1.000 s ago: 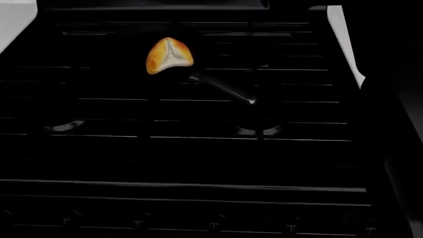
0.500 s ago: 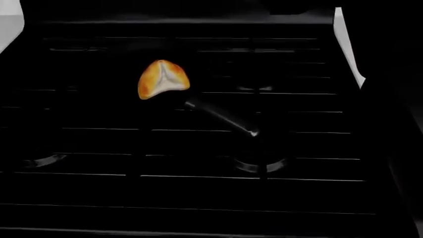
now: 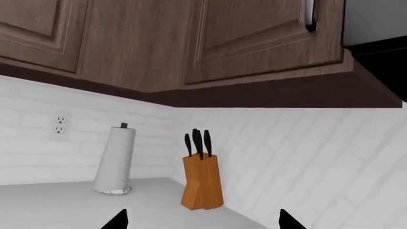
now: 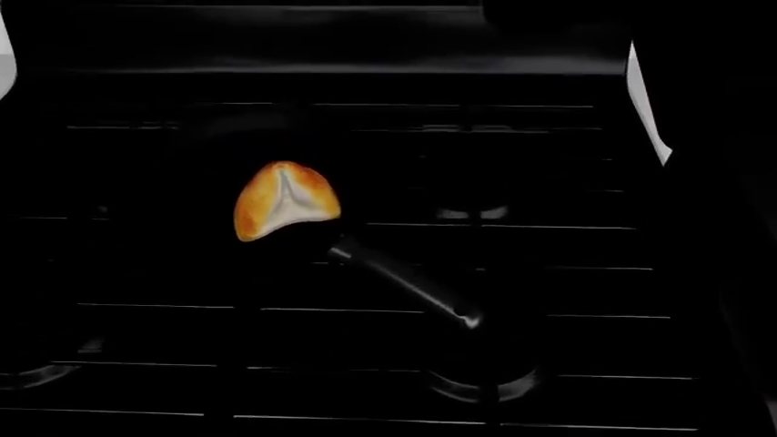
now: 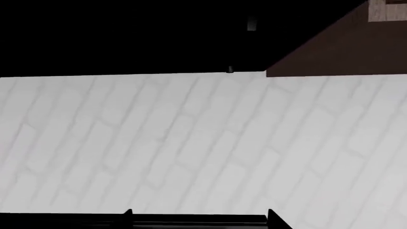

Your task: Pick the chicken breast from the pan and place it in the bowl.

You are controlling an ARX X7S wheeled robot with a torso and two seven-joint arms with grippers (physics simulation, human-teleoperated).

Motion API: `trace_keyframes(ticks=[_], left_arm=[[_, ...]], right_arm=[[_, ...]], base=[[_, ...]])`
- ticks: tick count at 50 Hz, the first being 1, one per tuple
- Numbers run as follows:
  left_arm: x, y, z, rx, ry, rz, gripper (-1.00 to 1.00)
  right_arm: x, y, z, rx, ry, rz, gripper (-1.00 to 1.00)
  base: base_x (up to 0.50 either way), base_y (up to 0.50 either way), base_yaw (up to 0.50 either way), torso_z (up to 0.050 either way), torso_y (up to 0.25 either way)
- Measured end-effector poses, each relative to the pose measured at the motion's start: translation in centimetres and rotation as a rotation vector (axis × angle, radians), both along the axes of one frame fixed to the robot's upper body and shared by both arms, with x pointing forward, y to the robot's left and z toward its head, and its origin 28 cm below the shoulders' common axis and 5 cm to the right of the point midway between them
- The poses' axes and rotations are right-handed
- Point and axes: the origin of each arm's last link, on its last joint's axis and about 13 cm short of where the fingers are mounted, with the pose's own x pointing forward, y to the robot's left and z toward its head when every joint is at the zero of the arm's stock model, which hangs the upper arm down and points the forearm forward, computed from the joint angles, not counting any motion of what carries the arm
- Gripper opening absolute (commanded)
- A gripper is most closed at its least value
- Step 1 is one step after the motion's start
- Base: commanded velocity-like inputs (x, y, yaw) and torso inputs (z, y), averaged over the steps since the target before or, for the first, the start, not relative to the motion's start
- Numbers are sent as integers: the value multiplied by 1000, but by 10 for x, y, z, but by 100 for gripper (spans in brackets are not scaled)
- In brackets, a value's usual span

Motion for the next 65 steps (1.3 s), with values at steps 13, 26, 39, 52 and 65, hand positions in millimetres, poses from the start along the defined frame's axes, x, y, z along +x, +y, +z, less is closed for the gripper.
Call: trace_keyframes(ticks=[13, 26, 39, 52, 65], left_arm=[[1, -1, -1, 2, 4, -3, 100], [1, -1, -1, 2, 5, -4, 100], [2, -1, -2, 0, 8, -6, 100], [2, 1, -6, -8, 11, -1, 100], [1, 2, -8, -12, 15, 3, 100]], right_arm=[[0, -1, -1, 4, 3, 3, 100], [0, -1, -2, 6, 7, 7, 100], [1, -2, -5, 1, 16, 8, 100], [2, 3, -7, -27, 50, 22, 100], [6, 27, -8, -86, 177, 116, 100]], base=[[274, 0, 0, 0, 0], [273, 0, 0, 0, 1], [194, 0, 0, 0, 1], [0, 0, 0, 0, 0], [0, 0, 0, 0, 0]])
